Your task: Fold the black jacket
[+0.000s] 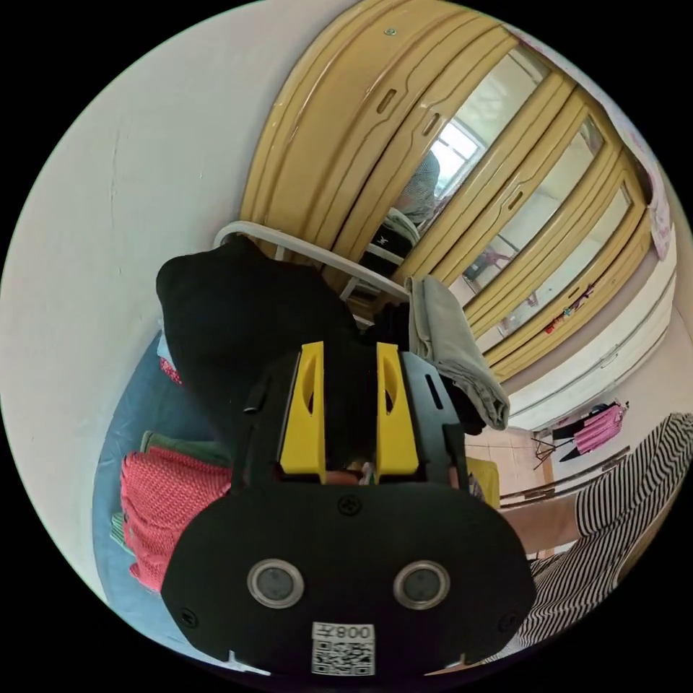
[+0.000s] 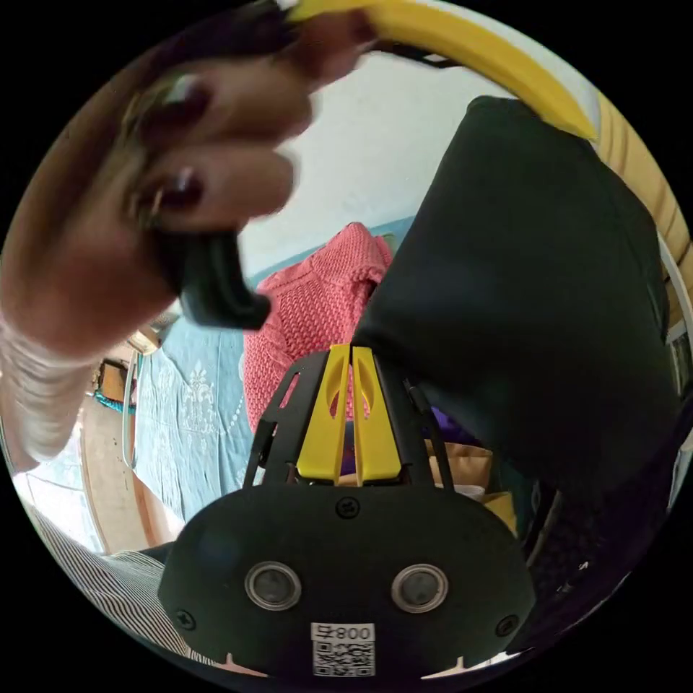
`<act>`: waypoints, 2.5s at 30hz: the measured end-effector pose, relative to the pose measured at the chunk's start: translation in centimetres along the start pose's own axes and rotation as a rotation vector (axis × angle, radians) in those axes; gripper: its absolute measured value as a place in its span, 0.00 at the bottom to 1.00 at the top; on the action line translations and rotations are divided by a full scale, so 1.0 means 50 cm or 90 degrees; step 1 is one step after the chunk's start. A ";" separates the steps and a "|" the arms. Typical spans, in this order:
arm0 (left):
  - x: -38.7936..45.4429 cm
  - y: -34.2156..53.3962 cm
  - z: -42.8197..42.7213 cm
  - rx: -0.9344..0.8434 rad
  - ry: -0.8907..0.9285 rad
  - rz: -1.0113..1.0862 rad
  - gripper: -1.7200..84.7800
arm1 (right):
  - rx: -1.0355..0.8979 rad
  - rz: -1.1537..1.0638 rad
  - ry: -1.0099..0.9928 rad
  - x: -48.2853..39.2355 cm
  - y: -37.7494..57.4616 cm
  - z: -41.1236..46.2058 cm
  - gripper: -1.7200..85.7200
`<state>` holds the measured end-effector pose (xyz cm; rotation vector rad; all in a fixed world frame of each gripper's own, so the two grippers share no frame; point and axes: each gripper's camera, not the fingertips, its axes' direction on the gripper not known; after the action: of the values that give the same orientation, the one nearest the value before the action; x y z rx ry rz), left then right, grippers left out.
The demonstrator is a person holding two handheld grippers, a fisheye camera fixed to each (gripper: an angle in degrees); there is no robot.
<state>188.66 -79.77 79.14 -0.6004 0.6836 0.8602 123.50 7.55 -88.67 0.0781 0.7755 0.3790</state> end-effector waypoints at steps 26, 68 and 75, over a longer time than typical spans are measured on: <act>-0.293 0.025 0.049 0.027 0.052 -0.195 0.02 | 0.212 0.074 -0.184 0.275 0.093 -0.137 0.05; -0.358 0.571 -0.224 -0.039 0.101 -0.247 0.04 | -0.012 0.016 0.080 0.579 -0.280 -0.301 0.16; -0.335 0.652 -0.285 -0.042 0.107 -0.251 0.04 | -0.149 -0.080 0.142 0.535 -0.291 -0.267 0.12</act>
<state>149.44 -80.97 76.06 -0.8412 0.6598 0.4696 136.05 2.80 -119.08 -0.2354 0.9452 0.3604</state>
